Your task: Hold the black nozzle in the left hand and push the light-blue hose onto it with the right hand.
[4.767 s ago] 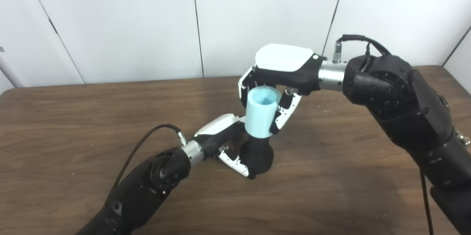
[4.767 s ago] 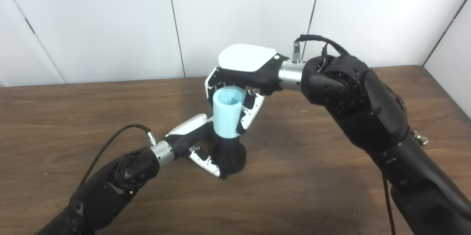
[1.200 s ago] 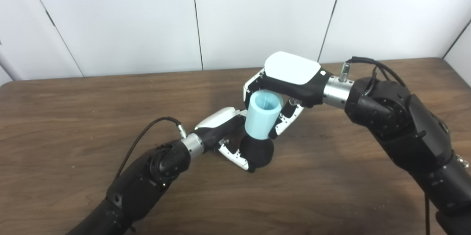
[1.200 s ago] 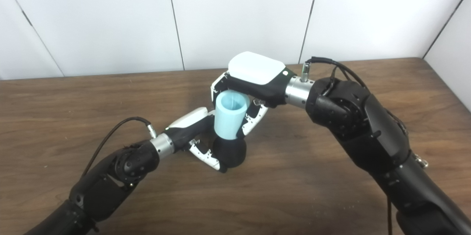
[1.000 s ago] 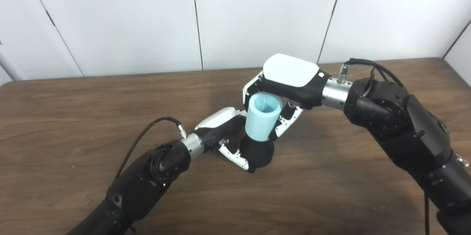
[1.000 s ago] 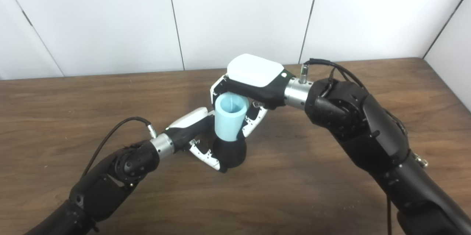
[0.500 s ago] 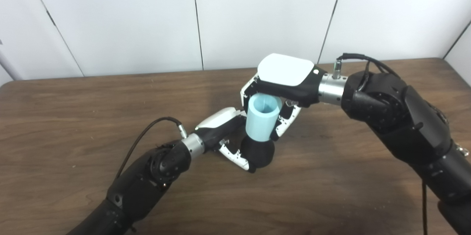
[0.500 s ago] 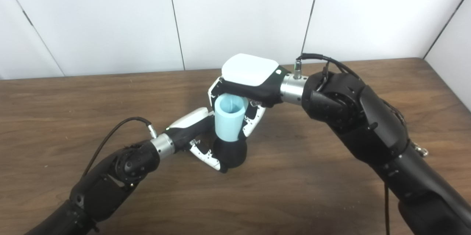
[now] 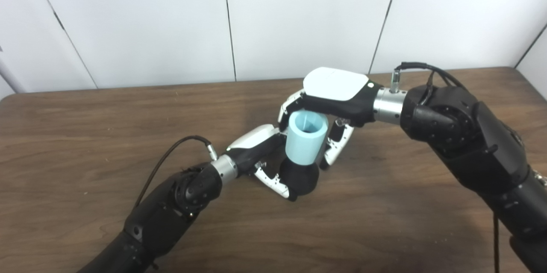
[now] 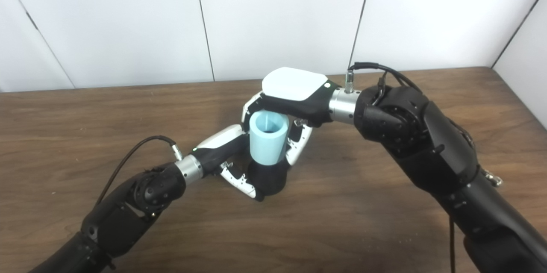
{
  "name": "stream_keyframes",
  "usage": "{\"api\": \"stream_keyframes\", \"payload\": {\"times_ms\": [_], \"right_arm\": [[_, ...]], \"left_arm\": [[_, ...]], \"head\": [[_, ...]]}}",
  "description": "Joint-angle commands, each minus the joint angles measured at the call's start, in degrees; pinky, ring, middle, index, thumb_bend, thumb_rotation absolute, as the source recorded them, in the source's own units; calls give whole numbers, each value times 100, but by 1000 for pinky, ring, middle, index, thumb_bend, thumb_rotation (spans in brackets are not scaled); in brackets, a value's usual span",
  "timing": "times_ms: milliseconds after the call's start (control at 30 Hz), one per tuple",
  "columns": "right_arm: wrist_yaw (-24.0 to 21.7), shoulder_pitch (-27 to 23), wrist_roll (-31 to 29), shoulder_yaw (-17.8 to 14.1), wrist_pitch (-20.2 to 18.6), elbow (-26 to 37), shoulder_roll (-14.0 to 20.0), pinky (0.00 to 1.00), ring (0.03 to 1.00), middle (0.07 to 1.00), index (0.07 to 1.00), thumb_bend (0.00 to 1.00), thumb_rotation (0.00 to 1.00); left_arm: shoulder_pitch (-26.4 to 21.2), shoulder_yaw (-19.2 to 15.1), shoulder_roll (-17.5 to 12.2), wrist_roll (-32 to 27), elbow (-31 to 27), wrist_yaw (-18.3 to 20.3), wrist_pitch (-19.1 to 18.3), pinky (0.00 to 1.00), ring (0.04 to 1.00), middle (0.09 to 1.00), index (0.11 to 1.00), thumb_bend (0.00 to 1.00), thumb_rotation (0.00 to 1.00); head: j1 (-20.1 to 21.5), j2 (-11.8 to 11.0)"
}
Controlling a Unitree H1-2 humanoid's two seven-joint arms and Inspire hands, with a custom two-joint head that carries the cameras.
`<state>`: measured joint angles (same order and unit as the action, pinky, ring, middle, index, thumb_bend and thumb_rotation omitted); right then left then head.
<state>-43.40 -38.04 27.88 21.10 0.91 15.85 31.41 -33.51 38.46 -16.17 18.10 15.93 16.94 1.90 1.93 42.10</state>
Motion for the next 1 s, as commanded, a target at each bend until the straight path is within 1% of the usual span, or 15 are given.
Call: {"api": "stream_keyframes", "payload": {"times_ms": [0,67,267,400,533,733,867,967], "right_arm": [[134,-229,40,-194,229,205,195,753,930,981,911,999,295],[194,-246,87,-223,342,170,199,783,943,995,941,1000,316],[118,-248,129,-271,296,225,165,836,962,1000,977,1000,326],[114,-274,89,-298,289,243,160,847,966,1000,981,1000,324],[126,-347,-59,-394,293,252,166,849,964,1000,984,1000,319],[71,-537,-525,-707,59,378,147,826,964,1000,1000,1000,322],[106,-499,-893,-923,-28,426,150,881,990,1000,1000,1000,346],[114,-372,-1190,-1062,-51,507,179,912,999,1000,1000,1000,375]], "left_arm": [[478,414,-88,265,376,910,-429,1000,1000,946,480,524,62],[476,416,-82,268,384,908,-425,1000,1000,946,480,524,62],[462,414,-97,262,376,927,-424,1000,1000,946,480,524,62],[467,414,-107,267,372,924,-422,1000,1000,946,480,524,62],[468,420,-108,278,358,925,-431,1000,1000,946,480,524,62],[464,420,-95,277,373,921,-438,1000,1000,946,480,524,62],[475,415,-94,281,352,917,-475,1000,1000,946,480,524,62],[472,412,-104,284,324,924,-496,1000,1000,946,480,524,62]], "head": [[1,-7],[2,-1],[-11,0],[-11,1],[-15,4],[-4,18],[-9,8],[-34,13]]}}
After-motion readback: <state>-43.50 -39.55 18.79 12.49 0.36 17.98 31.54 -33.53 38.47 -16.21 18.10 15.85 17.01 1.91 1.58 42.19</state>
